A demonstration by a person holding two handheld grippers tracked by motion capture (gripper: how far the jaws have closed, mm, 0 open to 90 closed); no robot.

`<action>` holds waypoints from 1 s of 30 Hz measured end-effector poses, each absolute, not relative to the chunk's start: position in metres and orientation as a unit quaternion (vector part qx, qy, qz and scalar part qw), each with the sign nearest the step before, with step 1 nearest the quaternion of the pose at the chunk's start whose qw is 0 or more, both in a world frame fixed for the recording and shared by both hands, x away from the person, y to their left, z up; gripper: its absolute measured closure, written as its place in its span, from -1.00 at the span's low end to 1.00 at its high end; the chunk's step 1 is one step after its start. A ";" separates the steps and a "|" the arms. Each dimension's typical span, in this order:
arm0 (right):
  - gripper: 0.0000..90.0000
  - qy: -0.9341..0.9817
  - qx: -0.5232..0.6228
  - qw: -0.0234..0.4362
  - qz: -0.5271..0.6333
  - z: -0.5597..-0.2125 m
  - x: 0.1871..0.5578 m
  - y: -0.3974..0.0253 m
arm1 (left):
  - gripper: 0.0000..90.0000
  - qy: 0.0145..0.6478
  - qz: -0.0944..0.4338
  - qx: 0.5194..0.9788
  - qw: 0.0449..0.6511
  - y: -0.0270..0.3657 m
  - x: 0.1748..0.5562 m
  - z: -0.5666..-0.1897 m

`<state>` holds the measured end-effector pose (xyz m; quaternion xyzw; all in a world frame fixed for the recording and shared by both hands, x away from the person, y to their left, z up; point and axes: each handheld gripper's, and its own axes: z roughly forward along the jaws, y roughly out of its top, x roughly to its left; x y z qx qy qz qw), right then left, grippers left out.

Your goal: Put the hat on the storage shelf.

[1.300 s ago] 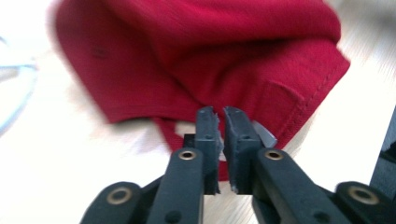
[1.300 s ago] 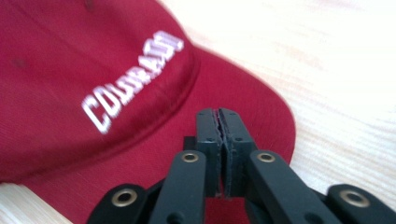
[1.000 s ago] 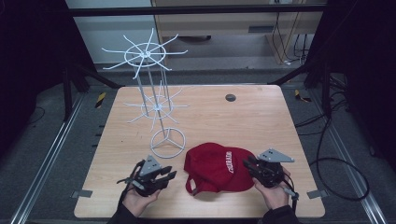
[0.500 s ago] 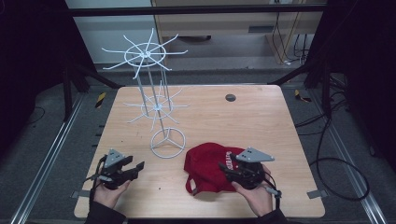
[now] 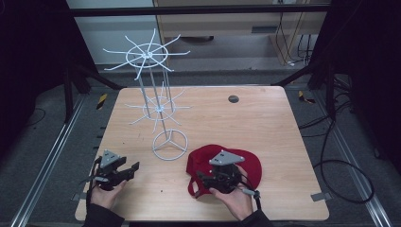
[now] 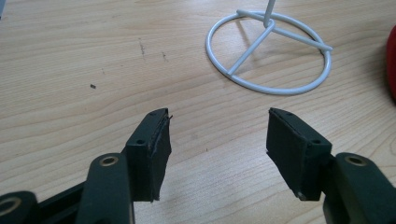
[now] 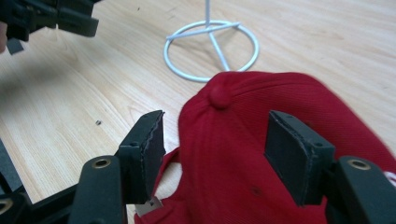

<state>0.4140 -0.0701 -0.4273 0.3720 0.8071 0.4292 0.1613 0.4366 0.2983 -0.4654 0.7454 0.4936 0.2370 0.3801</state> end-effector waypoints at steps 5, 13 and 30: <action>-0.16 0.817 0.371 0.158 0.412 -0.436 0.418 -0.059 | -0.11 0.492 0.236 0.747 0.380 0.297 0.437 -0.466; 0.02 0.830 0.377 0.174 0.372 -0.453 0.426 -0.044 | -0.09 0.492 0.237 0.747 0.379 0.297 0.437 -0.466; 0.94 0.815 0.404 0.168 0.380 -0.438 0.431 -0.075 | -0.03 0.494 0.231 0.747 0.380 0.300 0.437 -0.466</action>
